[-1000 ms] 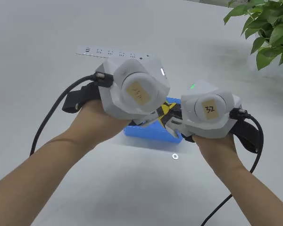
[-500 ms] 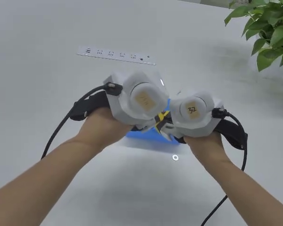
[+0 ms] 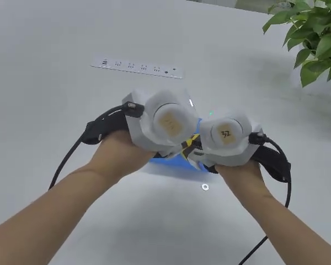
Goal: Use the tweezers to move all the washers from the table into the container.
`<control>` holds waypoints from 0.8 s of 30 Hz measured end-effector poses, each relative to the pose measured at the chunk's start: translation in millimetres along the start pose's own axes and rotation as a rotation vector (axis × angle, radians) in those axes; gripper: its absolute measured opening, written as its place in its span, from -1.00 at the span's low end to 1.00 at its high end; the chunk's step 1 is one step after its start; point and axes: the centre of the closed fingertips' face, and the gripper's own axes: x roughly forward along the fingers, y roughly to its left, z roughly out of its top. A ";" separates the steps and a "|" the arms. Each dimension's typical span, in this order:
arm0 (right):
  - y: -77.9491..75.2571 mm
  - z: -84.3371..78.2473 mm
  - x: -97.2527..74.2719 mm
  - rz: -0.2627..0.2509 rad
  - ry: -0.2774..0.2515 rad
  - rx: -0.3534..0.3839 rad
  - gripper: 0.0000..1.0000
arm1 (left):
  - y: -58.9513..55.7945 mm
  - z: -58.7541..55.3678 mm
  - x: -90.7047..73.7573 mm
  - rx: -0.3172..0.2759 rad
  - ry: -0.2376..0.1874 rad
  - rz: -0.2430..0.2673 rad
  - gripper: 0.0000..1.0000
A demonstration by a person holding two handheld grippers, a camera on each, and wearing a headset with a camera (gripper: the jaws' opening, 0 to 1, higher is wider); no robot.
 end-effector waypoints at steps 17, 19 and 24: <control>0.5 16.3 -71.3 -0.106 -0.123 0.073 -0.88 | -28.2 52.6 -39.3 0.047 -0.148 -0.023 -1.00; 0.7 16.3 -76.3 -0.117 -0.134 0.087 -0.88 | -30.9 55.8 -40.6 0.051 -0.157 -0.029 -1.00; 3.6 6.4 -83.9 -0.129 -0.137 0.125 -0.87 | -43.6 58.2 -38.8 0.055 -0.168 -0.045 -1.00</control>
